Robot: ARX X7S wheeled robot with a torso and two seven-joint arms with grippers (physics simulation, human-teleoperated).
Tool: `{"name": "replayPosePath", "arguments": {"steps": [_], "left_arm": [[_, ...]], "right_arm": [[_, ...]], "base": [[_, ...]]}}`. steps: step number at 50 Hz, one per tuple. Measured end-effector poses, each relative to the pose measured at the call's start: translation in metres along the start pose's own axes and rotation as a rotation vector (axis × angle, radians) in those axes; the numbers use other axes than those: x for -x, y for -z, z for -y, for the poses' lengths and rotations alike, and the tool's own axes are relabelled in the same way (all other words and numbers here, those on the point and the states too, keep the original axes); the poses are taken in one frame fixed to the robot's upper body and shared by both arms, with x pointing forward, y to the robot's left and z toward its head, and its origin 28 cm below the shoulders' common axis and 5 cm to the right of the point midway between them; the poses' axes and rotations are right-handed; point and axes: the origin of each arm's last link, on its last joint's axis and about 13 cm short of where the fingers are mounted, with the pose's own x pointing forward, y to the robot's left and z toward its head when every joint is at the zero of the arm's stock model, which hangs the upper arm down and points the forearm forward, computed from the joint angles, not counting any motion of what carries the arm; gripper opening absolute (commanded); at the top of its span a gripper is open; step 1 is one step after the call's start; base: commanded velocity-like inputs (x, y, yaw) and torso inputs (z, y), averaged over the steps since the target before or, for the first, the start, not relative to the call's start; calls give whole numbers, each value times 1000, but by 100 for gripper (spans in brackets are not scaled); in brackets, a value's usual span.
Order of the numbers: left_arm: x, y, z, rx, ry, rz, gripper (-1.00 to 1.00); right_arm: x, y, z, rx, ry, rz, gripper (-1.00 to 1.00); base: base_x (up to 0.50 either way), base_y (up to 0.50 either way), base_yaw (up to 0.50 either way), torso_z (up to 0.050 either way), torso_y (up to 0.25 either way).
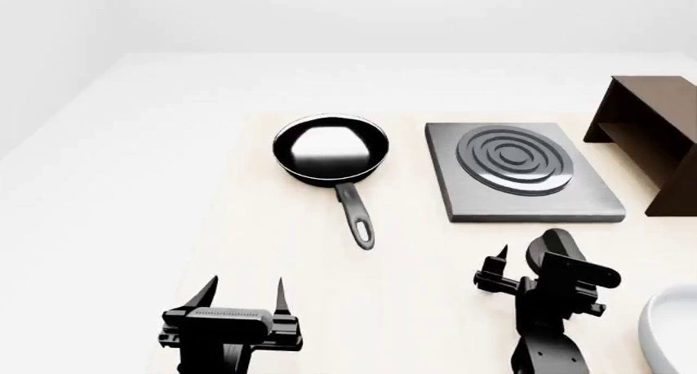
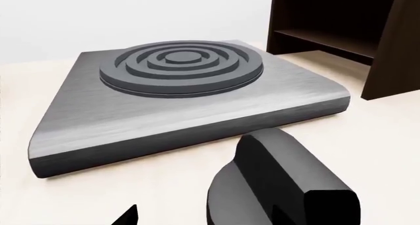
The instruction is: Turn on the stove.
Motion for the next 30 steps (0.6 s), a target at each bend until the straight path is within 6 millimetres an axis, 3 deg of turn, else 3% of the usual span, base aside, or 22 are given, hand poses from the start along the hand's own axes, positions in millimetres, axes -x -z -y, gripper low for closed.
{"name": "replayPosePath", "arguments": {"steps": [30], "left_arm": [[1, -1, 0, 0, 3, 0, 100]], "right_arm": [[0, -2, 5, -12, 1, -10, 100]], "base": [[0, 0, 0, -1, 0]]}}
